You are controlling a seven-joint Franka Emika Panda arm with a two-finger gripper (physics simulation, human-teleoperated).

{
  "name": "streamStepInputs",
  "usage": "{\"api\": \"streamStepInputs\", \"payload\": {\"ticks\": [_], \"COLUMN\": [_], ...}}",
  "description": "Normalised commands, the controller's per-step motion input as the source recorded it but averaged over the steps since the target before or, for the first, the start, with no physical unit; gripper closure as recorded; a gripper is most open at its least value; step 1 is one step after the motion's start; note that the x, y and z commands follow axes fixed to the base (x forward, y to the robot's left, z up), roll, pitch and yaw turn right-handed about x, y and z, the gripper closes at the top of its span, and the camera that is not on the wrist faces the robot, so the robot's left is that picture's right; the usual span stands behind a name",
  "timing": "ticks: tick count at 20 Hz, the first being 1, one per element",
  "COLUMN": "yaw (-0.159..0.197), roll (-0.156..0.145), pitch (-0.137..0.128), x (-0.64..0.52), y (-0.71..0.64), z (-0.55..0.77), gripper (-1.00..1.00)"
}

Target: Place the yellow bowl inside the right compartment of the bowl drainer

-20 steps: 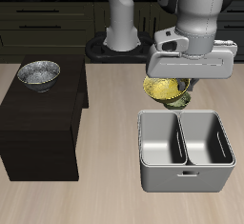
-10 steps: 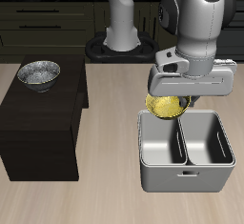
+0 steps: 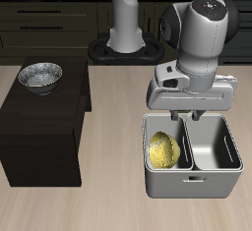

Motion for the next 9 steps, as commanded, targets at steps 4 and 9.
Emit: {"api": "streamStepInputs", "payload": {"ticks": [4,9], "yaw": [0.001,0.011], "roll": [-0.005,0.000], "pitch": [0.012,-0.018], "x": [-0.01,-0.12], "y": [-0.06,-0.03], "z": [-0.04,0.08], "gripper": [-1.00,-1.00]}}
